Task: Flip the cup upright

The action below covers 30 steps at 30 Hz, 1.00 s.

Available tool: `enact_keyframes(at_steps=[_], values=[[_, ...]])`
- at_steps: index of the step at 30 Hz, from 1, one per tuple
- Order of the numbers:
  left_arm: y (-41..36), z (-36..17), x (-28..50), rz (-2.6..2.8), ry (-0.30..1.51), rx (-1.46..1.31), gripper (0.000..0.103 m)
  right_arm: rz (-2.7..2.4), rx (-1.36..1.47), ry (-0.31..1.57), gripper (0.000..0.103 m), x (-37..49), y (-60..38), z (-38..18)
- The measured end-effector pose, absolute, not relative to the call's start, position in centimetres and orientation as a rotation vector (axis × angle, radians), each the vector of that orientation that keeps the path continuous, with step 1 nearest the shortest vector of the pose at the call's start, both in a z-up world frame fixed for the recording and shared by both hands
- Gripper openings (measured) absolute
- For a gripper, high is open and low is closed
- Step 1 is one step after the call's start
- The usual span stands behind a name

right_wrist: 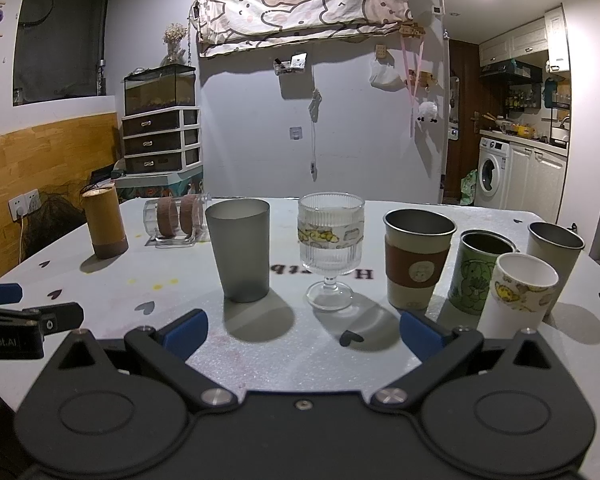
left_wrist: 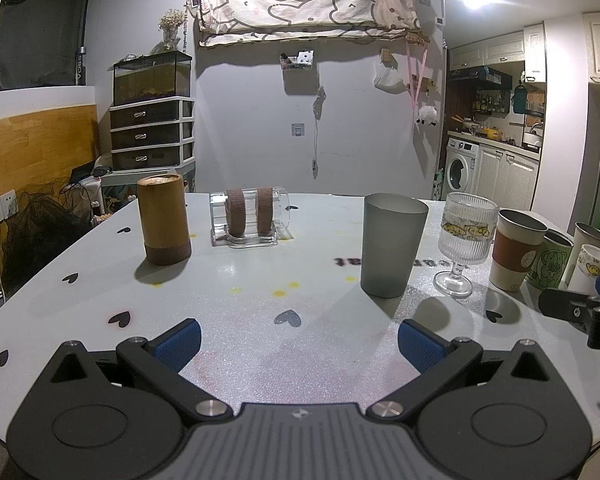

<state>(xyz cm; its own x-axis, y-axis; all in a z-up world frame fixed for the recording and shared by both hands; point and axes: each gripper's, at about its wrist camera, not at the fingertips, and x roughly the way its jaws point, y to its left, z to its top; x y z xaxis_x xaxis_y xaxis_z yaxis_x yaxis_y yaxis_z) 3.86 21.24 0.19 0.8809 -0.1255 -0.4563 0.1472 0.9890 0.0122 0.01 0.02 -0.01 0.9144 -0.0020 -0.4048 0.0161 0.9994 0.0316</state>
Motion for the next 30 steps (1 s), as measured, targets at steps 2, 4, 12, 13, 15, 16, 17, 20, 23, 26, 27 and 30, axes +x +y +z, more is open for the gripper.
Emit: enact_keyframes(at_steps=[2,4,12,13,15,16,17,20,23,26,27,30], values=[[21.24,0.19,3.87,-0.141,0.472,0.047,0.103,-0.009,0.034,0.417,0.103,0.01,0.02,-0.01],[21.24,0.19,3.86,-0.141,0.472,0.047,0.103,-0.009,0.034,0.417,0.103,0.01,0.02,-0.01],[21.24,0.19,3.87,-0.141,0.473,0.047,0.103,-0.009,0.034,0.416,0.103,0.01,0.02,-0.01],[21.24,0.19,3.87,-0.141,0.473,0.047,0.103,-0.009,0.034,0.417,0.103,0.02,0.02,-0.02],[21.24,0.19,3.86,-0.142,0.472,0.047,0.103,-0.009,0.034,0.417,0.103,0.00,0.02,-0.01],[21.24,0.19,3.87,-0.141,0.472,0.047,0.103,-0.010,0.034,0.416,0.103,-0.01,0.02,-0.01],[21.24,0.19,3.87,-0.142,0.473,0.047,0.103,-0.010,0.034,0.416,0.103,-0.01,0.02,-0.01],[21.24,0.19,3.86,-0.141,0.473,0.047,0.103,-0.010,0.034,0.416,0.103,0.00,0.03,-0.01],[21.25,0.20,3.87,-0.141,0.473,0.046,0.103,-0.009,0.034,0.416,0.103,-0.01,0.03,-0.01],[21.23,0.18,3.87,-0.141,0.471,0.047,0.103,-0.009,0.034,0.415,0.103,-0.01,0.02,-0.01],[21.23,0.19,3.88,-0.140,0.472,0.047,0.103,-0.009,0.034,0.415,0.103,-0.01,0.03,-0.01],[21.01,0.10,3.75,-0.138,0.470,0.053,0.103,-0.008,0.034,0.414,0.103,-0.15,-0.84,-0.51]])
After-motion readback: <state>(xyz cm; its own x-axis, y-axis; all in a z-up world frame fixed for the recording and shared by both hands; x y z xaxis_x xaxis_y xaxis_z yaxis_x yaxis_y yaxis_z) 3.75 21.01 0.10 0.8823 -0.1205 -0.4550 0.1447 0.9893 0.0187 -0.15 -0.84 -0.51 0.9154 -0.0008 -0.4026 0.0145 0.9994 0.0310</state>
